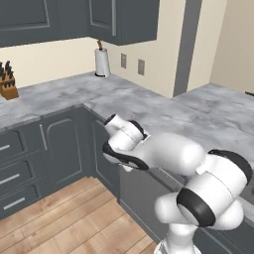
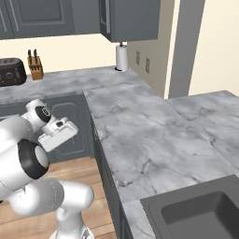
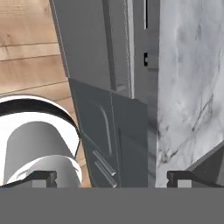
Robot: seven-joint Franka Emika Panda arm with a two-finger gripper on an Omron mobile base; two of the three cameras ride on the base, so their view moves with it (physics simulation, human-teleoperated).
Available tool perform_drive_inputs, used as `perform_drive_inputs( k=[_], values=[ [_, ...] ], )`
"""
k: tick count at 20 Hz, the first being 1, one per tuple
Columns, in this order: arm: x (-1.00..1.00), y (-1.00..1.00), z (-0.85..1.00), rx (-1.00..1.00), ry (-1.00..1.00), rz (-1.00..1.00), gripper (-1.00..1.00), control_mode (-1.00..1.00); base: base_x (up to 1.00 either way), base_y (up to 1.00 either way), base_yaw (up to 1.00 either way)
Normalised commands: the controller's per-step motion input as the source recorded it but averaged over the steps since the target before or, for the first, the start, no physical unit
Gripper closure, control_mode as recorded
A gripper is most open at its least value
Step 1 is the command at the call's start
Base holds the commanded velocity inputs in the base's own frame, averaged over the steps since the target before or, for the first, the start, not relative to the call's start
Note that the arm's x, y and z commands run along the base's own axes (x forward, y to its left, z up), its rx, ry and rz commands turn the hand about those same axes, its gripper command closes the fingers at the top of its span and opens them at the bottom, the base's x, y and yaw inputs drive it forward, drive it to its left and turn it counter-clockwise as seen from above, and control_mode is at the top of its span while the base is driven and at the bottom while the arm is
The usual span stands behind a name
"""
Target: Open the dishwasher door and pull out the top rack.
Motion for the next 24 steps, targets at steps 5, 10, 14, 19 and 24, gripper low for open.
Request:
perform_drive_inputs(
  k=[5,10,14,19,24],
  values=[
    [0.08,-0.27,-0.69,-0.13,0.00,0.04,-1.00,-1.00,0.00,0.00,0.00],
    [0.15,-0.03,-0.65,-0.13,0.00,0.00,-1.00,-1.00,0.00,0.00,0.00],
    [0.23,0.00,-0.54,-0.12,0.00,0.00,-1.00,-1.00,0.00,0.00,0.00],
    [0.37,-0.05,-0.31,-0.05,0.00,0.00,-1.00,-1.00,0.00,0.00,0.00],
    [0.43,-0.07,-0.26,-0.06,0.00,-0.01,-1.00,-1.00,0.00,0.00,0.00]
  ],
)
